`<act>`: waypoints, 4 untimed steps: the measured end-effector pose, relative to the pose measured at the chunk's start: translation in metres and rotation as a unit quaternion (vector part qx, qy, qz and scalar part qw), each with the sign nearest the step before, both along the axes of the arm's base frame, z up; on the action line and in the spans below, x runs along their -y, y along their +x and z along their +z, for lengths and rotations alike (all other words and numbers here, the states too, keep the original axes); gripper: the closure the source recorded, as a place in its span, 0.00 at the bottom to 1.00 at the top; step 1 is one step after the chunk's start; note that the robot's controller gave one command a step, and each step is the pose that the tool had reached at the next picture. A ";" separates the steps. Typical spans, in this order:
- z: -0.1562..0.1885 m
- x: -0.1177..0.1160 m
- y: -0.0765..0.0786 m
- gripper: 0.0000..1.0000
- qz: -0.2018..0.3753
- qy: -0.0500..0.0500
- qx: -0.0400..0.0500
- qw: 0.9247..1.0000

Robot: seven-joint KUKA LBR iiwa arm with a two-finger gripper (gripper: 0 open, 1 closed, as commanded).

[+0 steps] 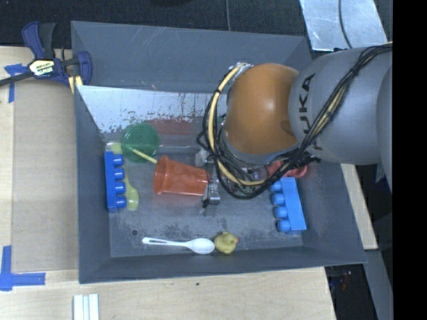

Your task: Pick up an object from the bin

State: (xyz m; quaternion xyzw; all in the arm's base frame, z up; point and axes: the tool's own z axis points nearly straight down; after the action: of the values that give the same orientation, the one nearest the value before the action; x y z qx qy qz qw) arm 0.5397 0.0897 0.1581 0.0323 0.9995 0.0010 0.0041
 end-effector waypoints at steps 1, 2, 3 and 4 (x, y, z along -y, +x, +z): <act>-0.049 0.000 0.044 0.00 0.004 0.001 0.005 1.000; -0.082 0.020 0.056 1.00 -0.030 0.001 0.005 1.000; -0.082 0.020 0.056 1.00 -0.030 0.001 0.005 1.000; -0.027 0.025 0.057 1.00 -0.028 0.001 0.003 1.000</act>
Offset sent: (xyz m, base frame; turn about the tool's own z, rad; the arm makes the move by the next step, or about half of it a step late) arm 0.0551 -0.0192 -0.0818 0.0590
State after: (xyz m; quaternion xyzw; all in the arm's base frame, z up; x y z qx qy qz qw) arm 0.5969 0.0652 0.1316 0.0603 0.9982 0.0020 0.0070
